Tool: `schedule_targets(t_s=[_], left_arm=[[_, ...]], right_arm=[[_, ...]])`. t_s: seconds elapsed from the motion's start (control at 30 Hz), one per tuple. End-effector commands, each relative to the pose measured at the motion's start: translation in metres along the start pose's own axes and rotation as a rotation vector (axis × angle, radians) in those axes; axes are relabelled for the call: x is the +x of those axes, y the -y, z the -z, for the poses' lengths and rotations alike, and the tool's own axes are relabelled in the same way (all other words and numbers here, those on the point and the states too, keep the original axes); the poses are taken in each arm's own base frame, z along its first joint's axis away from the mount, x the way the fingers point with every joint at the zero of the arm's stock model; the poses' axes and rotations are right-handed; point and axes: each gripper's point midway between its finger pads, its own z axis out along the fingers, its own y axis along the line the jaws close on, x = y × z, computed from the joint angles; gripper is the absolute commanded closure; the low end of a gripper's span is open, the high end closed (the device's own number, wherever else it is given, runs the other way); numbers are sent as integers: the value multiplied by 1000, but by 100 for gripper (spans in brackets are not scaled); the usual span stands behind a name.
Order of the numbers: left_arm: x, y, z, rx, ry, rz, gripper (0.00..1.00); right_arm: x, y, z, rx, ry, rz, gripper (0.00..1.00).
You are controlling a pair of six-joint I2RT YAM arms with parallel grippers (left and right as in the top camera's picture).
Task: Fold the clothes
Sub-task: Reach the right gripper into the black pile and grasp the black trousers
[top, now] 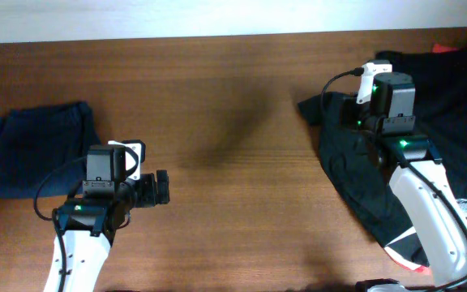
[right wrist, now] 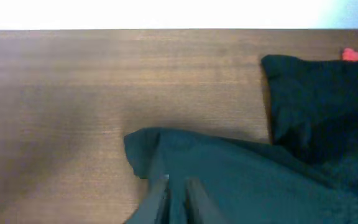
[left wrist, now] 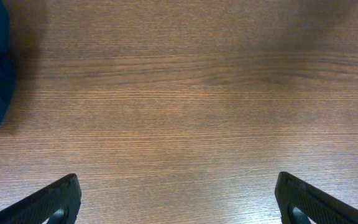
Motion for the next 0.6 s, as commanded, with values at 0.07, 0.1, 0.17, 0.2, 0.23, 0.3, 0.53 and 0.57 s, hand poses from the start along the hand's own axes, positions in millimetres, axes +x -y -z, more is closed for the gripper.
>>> schedule_targets(t_s=[0.07,0.1,0.17,0.2,0.23,0.3,0.53,0.57], left_arm=[[-6,1,3,10,14,12,1],[-6,1,3,10,15,12,1],[-6,1,3,10,14,12,1],[-6,1,3,10,15,12,1],[-6,2,3,11,17,12,1],[-6,2,3,11,17,12,1],[-9,2,3,12,28,11,1],[-10,2,3,12,30,11,1]], right_arm=[[34,-23,-49,-114,-114,114,32],[40,-24,-70,-115,-118,114,26],[52,-27,-113,-114,-105,113,17],[55,-27,-124,-113,-97,113,16],[62,-27,-138,-109,-95,113,17],[72,-14,-150,-31,-114,109,92],[-145,-149,-41,-462,438,-169,66],[-129,-165,-48,-478,383,-155,1]])
